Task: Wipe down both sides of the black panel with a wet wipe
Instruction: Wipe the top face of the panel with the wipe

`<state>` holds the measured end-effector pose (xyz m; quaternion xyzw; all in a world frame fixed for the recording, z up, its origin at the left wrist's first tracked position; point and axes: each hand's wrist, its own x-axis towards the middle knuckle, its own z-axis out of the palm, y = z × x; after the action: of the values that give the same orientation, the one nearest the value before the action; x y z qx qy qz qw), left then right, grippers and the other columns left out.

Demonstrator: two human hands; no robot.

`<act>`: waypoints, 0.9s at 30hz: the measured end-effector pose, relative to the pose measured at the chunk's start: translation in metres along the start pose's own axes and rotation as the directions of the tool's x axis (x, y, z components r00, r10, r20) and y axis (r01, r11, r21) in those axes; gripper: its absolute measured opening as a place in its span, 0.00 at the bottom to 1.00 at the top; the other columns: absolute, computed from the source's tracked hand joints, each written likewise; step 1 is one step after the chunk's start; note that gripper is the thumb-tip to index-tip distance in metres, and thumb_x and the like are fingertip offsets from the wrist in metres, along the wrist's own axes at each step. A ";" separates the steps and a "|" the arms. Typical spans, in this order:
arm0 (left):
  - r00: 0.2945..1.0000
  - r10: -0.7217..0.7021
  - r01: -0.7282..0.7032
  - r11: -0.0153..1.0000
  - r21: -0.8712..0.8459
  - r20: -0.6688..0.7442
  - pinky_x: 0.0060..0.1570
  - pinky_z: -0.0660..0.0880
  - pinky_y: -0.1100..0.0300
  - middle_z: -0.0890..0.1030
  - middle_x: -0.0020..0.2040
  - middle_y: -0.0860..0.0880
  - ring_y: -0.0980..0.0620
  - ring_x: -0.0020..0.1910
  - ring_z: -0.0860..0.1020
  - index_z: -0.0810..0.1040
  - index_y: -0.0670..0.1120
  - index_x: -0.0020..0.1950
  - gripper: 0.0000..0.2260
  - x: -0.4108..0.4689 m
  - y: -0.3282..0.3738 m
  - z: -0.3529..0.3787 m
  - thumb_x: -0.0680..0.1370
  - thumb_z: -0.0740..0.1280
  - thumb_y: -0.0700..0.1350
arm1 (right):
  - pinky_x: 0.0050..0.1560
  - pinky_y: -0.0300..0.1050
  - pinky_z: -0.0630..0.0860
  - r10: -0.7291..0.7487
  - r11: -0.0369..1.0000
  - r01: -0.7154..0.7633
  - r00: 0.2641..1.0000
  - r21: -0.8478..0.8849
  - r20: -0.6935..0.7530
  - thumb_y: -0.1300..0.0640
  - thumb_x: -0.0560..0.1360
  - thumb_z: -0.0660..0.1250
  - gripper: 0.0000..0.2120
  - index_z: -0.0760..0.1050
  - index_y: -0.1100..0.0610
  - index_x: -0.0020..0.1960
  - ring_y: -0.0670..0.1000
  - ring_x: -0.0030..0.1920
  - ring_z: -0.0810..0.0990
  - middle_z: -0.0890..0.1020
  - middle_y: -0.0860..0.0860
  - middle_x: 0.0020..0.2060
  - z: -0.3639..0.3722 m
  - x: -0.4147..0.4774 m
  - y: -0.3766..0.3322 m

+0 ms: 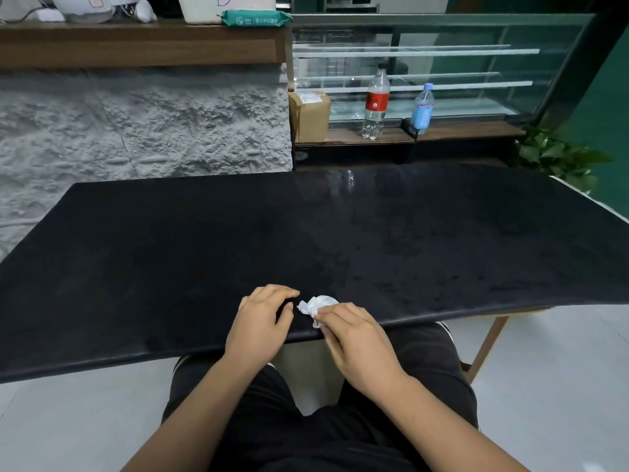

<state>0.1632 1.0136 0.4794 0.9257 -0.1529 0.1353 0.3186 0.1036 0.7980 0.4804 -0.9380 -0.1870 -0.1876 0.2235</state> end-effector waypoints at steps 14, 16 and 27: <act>1.000 0.014 -0.014 0.999 0.033 0.007 0.66 0.70 0.57 0.79 0.63 0.66 0.64 0.63 0.74 0.82 0.58 0.64 0.12 -0.002 -0.009 0.003 0.83 0.67 0.47 | 0.81 0.48 0.60 -0.066 0.998 0.065 0.995 0.004 0.070 0.59 0.81 0.64 0.22 0.75 0.52 0.75 0.40 0.78 0.65 0.74 0.44 0.76 0.004 -0.014 0.007; 1.000 0.013 -0.013 0.999 0.035 0.007 0.66 0.68 0.59 0.79 0.63 0.66 0.64 0.63 0.74 0.82 0.58 0.64 0.12 -0.002 -0.010 0.003 0.83 0.67 0.47 | 0.82 0.48 0.59 -0.048 0.999 0.048 0.996 0.012 0.081 0.59 0.81 0.65 0.22 0.76 0.52 0.75 0.40 0.78 0.66 0.74 0.44 0.75 0.000 -0.015 0.012; 1.000 0.020 -0.021 0.999 0.030 0.012 0.64 0.68 0.60 0.78 0.63 0.66 0.65 0.62 0.73 0.82 0.59 0.64 0.11 -0.002 -0.014 0.006 0.83 0.66 0.48 | 0.82 0.43 0.53 0.259 0.966 -0.258 0.966 -0.018 0.013 0.65 0.79 0.65 0.29 0.72 0.48 0.77 0.39 0.76 0.68 0.75 0.41 0.74 -0.043 -0.014 0.057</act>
<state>0.1672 1.0213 0.4664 0.9295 -0.1621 0.1355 0.3024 0.1049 0.7256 0.4904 -0.9575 -0.0633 -0.1513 0.2372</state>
